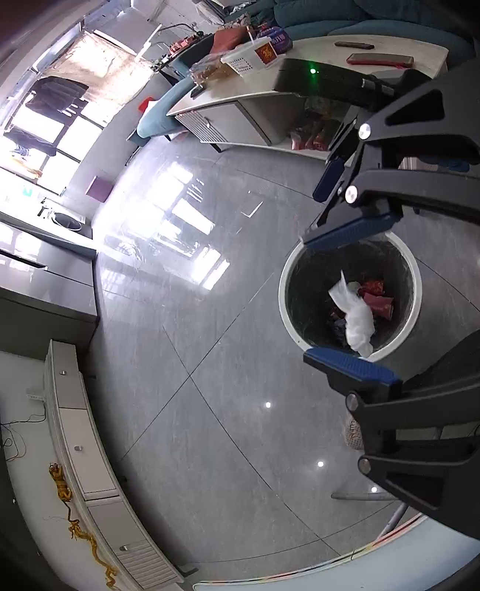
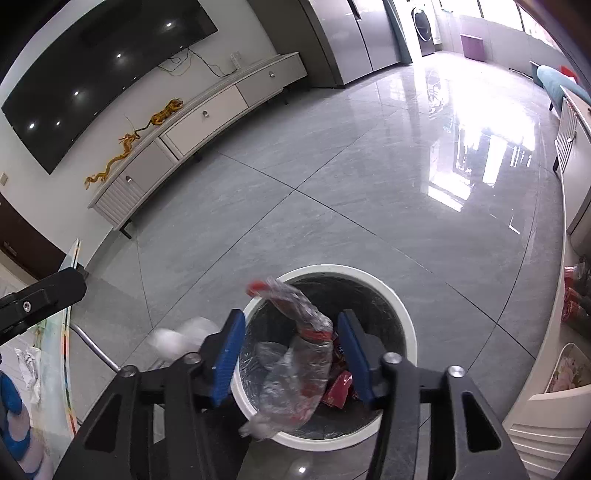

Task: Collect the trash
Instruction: 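Open both grippers to drop the items into the bin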

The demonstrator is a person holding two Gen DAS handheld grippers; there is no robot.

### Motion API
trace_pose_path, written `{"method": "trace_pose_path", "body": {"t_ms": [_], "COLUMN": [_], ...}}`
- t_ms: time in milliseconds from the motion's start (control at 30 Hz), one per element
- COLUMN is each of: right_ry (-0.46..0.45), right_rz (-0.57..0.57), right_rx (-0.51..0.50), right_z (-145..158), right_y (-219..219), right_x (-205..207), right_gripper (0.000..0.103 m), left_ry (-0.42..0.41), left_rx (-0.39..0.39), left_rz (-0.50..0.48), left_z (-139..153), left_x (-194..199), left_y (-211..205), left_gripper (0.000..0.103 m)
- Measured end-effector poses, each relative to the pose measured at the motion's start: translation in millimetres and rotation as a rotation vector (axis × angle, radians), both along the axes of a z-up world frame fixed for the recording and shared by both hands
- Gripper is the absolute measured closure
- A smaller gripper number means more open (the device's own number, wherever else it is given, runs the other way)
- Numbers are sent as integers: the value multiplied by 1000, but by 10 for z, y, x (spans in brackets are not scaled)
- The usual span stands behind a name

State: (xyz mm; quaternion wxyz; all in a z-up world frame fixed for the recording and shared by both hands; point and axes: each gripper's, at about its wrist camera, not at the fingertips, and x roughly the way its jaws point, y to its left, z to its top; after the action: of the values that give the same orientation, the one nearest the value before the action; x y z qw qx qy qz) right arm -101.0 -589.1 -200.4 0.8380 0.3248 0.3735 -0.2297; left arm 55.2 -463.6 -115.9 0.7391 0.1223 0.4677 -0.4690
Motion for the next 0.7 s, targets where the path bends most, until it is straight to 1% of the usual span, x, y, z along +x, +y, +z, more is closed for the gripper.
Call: {"method": "trace_pose_path", "body": {"t_ms": [100,200,367,567,700], "right_ry": [-3,-19,-67,-147,-199], "right_rz": [-14,-17,1,78,161], "right_rx": [-2,-8,-40,-101,-146], "right_z": [19,90,354,816,1135], "right_y": [-18,-5,115,461,792], "right_x": [-72,-115,-69,56,228], "right_gripper": [48,48,48,48,48], "left_ry": [0,-17,-93,-197,-238], "left_rx": [-21,-36,-61,-98,-114], "left_rz": [9,32,92,204,284], "left_z": [58,137,363,683,826], "left_x": [30,70,111,230,302], "left_y": [74,222,596,1366,1972], "left_gripper": [48,48,48,48,49]}}
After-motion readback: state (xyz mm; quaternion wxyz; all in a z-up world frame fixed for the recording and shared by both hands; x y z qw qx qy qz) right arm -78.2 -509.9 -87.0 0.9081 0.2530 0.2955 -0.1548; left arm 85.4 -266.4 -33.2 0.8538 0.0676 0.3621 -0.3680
